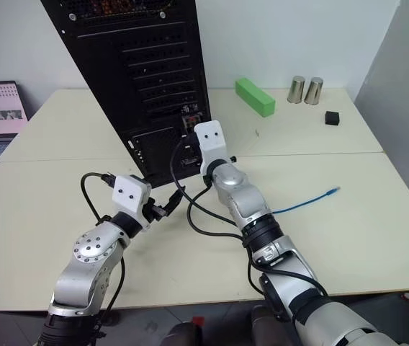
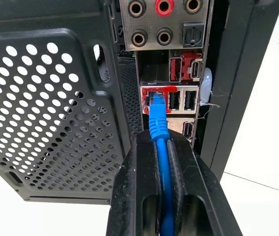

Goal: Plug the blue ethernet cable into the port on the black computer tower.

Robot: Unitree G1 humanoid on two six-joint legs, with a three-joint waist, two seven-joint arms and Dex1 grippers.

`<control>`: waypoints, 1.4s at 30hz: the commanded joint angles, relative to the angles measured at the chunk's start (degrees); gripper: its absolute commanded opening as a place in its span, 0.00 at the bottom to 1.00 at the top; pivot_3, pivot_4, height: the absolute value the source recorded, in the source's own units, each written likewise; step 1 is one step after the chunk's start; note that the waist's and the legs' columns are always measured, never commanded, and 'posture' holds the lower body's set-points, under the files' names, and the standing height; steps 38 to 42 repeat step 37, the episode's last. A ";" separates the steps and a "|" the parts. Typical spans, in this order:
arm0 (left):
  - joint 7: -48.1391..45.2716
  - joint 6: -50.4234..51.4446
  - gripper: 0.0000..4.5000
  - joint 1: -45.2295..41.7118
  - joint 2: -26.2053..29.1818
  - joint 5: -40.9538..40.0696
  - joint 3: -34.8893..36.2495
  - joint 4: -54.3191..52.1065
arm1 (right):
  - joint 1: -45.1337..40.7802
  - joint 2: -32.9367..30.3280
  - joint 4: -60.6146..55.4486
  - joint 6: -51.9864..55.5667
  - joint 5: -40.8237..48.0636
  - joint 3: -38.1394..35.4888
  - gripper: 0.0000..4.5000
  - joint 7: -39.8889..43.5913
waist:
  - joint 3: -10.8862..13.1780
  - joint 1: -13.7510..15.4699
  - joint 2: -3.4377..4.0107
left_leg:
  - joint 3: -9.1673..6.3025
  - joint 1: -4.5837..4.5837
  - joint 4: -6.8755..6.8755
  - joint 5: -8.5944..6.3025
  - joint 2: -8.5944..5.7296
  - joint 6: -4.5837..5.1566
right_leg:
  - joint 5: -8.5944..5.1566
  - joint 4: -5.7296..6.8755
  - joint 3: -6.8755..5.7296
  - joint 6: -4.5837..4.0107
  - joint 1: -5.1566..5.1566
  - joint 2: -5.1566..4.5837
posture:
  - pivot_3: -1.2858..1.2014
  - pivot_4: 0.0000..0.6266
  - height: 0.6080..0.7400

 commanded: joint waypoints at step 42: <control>-13.17 13.34 0.82 -8.87 11.59 -9.84 5.69 -4.24 | 21.47 -37.73 -45.35 9.78 15.54 -11.21 0.99 44.81 | 0.00 1.73 -0.04 | -0.13 -0.69 0.07 0.15 -0.18 -0.10 | -0.05 -0.05 -0.19 0.12 -0.46 -0.05 | 0.52 0.24 1.00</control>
